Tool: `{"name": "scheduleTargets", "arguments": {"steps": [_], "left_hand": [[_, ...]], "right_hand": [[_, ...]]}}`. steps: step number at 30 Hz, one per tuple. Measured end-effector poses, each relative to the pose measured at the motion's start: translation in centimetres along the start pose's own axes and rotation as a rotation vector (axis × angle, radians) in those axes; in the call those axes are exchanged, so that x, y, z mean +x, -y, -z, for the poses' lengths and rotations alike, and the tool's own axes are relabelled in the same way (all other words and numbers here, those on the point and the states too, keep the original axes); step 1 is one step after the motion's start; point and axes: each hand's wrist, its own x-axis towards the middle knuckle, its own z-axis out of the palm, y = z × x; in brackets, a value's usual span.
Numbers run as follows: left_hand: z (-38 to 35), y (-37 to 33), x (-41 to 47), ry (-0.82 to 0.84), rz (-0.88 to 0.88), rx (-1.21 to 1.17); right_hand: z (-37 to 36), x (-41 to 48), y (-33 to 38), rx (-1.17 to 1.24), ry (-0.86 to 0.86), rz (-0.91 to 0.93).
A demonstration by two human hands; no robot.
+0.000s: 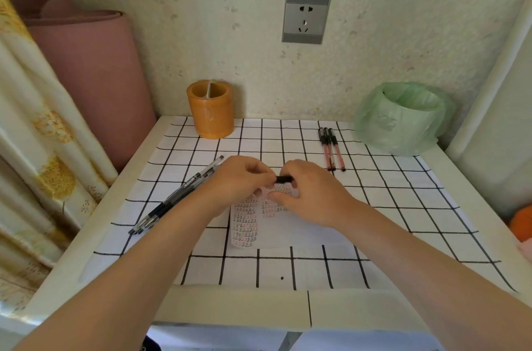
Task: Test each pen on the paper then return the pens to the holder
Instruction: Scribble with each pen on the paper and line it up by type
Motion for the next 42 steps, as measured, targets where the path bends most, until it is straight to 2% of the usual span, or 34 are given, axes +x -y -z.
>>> {"name": "scheduleTargets", "arguments": {"steps": [4, 8, 12, 15, 17, 19, 22, 28, 31, 35, 39, 42], "left_hand": [[1.3, 0.4, 1.1, -0.285, -0.056, -0.022], [1.5, 0.8, 1.8, -0.363, -0.077, -0.107], [0.5, 1.3, 2.0, -0.323, -0.138, 0.07], [-0.4, 1.7, 1.8, -0.204, -0.154, 0.196], [-1.0, 2.1, 1.7, -0.094, -0.2, 0.378], [-1.4, 2.6, 1.8, -0.002, -0.251, 0.571], [-1.7, 3.0, 1.9, 0.031, -0.315, 0.724], [-1.7, 3.1, 2.0, 0.033, -0.371, 0.752], [-1.7, 3.1, 2.0, 0.035, -0.376, 0.762], [-1.7, 3.1, 2.0, 0.037, -0.367, 0.742], [-1.2, 2.8, 1.5, 0.013, -0.359, 0.681], [-0.1, 2.6, 0.9, -0.091, -0.361, 0.698]], "right_hand": [[0.1, 0.2, -1.0, 0.106, -0.036, 0.007], [0.8, 0.8, -2.0, 0.11, -0.064, -0.075], [1.5, 1.3, -4.0, 0.075, -0.2, -0.214], [2.4, 1.7, -6.2, 0.101, -0.316, -0.391], [2.9, 1.8, -7.6, 0.09, -0.381, -0.506], [3.0, 1.8, -8.9, 0.055, -0.402, -0.596], [2.9, 1.9, -10.3, 0.059, -0.389, -0.651], [2.3, 2.0, -10.8, 0.075, -0.314, -0.65], [2.5, 1.9, -10.5, 0.006, -0.264, -0.638], [2.8, 2.2, -10.2, -0.008, -0.286, -0.634], [3.1, 3.0, -7.9, -0.011, -0.235, -0.483], [3.0, 3.4, -4.4, 0.007, -0.159, -0.323]]}}
